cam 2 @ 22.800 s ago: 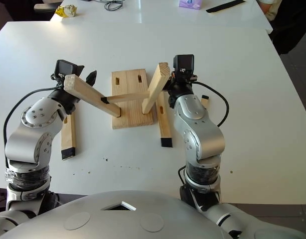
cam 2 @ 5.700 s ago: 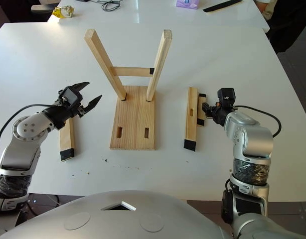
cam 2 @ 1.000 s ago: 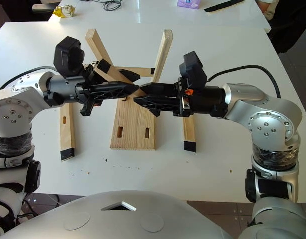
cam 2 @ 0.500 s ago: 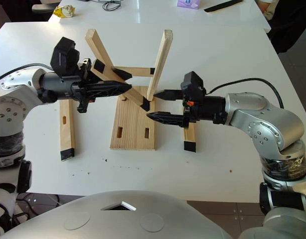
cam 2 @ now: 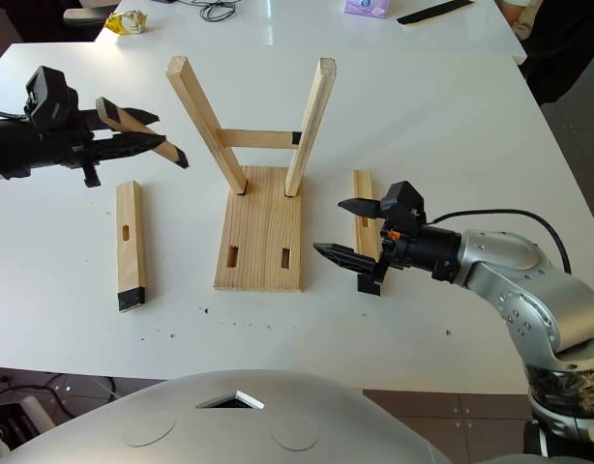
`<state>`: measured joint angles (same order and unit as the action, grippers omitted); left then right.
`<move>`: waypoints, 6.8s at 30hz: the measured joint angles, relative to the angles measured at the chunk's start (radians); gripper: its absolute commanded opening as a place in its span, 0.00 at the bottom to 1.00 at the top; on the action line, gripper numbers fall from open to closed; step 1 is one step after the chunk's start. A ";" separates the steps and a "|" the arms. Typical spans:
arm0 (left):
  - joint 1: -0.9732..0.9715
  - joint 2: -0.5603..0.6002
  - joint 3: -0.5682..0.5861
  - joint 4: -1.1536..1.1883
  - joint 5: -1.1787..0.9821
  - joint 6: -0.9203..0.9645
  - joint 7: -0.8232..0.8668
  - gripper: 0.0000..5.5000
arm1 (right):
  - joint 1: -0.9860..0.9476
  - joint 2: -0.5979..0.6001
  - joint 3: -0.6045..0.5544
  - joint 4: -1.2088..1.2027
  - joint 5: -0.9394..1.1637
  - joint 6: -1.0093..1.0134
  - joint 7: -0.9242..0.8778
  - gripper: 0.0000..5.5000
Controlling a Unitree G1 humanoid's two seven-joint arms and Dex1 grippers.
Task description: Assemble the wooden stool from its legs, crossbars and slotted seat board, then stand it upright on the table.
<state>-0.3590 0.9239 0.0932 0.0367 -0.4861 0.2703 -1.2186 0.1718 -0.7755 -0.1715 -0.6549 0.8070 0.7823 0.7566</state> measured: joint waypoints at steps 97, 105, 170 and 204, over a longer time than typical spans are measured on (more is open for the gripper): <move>0.339 0.052 0.028 0.209 0.022 -0.260 -0.191 0.24 | 0.141 0.019 -0.010 -0.101 -0.063 -0.006 -0.181 0.87; 0.394 0.047 0.022 0.097 0.017 -0.245 -0.166 0.24 | 0.116 -0.005 -0.025 -0.091 -0.060 0.017 -0.163 0.87; 0.403 0.054 0.308 -0.176 -0.312 0.204 -0.094 0.60 | 0.040 -0.008 -0.016 -0.036 -0.100 0.009 -0.113 0.88; 0.340 -0.036 0.321 -0.311 -0.481 0.382 0.013 0.60 | 0.036 0.019 -0.003 -0.066 -0.099 0.011 -0.128 0.88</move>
<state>-0.0188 0.8882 0.4143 -0.2748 -0.9667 0.6526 -1.2058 0.2079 -0.7560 -0.1750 -0.7209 0.7077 0.7928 0.6284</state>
